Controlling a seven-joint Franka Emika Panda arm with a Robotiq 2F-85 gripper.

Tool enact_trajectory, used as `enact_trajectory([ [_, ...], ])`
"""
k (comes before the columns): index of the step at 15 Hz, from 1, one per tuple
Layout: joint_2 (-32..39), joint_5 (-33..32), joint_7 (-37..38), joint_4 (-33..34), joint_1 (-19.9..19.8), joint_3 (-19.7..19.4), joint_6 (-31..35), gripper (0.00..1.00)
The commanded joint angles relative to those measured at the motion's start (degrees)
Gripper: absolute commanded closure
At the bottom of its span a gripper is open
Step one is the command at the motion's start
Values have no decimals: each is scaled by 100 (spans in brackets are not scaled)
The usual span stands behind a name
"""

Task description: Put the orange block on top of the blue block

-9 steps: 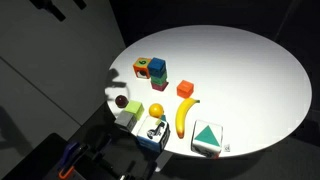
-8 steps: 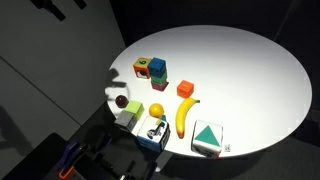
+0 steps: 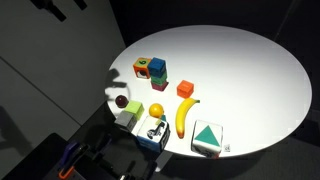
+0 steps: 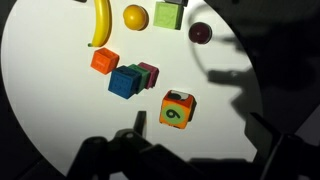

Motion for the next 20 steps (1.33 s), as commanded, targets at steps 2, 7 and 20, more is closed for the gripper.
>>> enact_trajectory([
  [2,12,131,-69,36,133,-339,-7,0],
  [7,19,787,-464,-10,188,-794,90,0],
  [20,28,2256,-1451,-416,77,-1527,216,0],
])
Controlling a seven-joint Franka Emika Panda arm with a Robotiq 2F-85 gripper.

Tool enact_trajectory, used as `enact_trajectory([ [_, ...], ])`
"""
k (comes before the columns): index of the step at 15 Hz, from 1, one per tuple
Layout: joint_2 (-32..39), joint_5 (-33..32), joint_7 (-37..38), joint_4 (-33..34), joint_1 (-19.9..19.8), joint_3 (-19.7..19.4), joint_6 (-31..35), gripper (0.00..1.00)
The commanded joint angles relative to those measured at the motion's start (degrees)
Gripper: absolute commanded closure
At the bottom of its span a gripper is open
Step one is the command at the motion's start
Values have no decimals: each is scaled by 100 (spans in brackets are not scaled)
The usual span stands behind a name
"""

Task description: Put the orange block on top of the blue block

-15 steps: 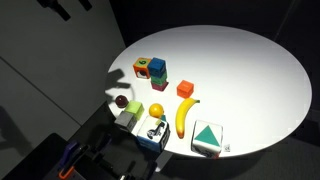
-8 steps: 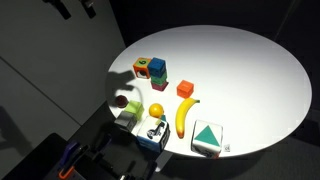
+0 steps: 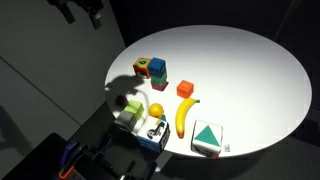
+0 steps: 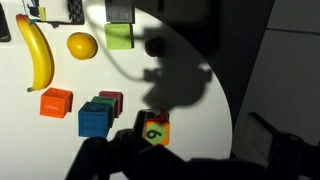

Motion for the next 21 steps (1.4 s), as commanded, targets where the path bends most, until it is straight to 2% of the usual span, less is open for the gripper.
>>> enact_trajectory([
  [1,-4,-4,-133,-149,-67,-96,151,0],
  [9,177,-550,167,-382,-360,-77,682,0],
  [10,189,-392,36,-347,-284,-111,563,0],
  [21,333,-470,64,-280,-396,-199,554,0],
])
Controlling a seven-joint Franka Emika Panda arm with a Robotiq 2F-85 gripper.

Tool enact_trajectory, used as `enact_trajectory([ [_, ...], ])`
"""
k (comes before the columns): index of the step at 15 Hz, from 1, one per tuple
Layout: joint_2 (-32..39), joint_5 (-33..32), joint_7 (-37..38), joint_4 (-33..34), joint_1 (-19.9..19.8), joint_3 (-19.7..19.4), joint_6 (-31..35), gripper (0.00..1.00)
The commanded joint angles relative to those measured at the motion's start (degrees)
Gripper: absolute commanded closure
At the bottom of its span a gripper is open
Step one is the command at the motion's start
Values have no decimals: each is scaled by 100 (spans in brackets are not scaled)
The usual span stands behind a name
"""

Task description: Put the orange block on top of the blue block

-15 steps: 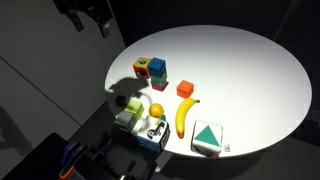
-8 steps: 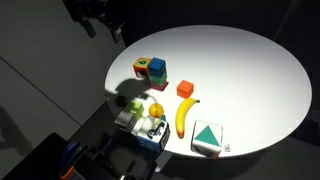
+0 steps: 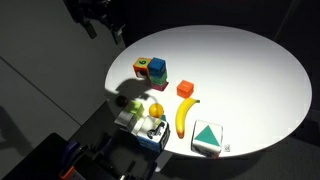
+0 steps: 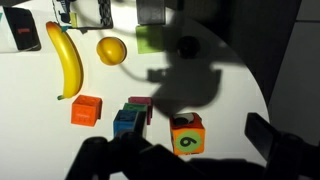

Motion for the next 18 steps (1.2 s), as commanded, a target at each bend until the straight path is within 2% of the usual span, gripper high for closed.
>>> enact_trajectory([
  [1,94,-38,32,94,-79,-105,-59,0],
  [9,314,-109,30,251,-360,-374,35,0],
  [18,922,-221,53,790,-673,-651,85,0],
])
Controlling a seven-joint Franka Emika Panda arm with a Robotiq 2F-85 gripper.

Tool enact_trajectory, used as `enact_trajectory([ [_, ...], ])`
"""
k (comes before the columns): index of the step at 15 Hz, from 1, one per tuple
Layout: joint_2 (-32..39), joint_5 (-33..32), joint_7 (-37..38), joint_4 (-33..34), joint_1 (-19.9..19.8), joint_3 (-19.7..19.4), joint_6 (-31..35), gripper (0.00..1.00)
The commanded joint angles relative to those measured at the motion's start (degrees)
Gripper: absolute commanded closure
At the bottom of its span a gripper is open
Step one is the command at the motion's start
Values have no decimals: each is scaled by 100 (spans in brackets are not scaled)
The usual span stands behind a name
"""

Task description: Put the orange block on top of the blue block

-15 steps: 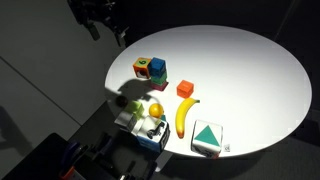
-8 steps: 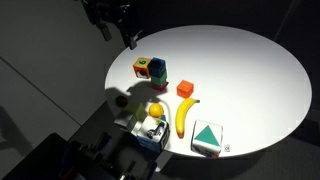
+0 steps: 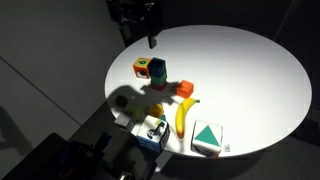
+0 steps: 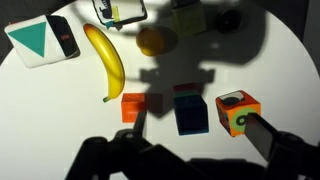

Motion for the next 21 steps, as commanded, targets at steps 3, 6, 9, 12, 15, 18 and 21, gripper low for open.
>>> enact_trajectory([
  [3,534,-281,15,458,-173,-134,-18,0],
  [6,825,-290,-50,596,-222,-208,99,0],
  [9,1106,-406,-3,689,-241,-250,373,0],
  [12,1369,-613,5,757,-259,-277,611,0],
  [15,1588,-759,-150,807,-286,-306,796,0],
  [18,1748,-708,-339,839,-313,-322,914,0],
  [21,1844,-663,-438,864,-340,-318,978,0],
])
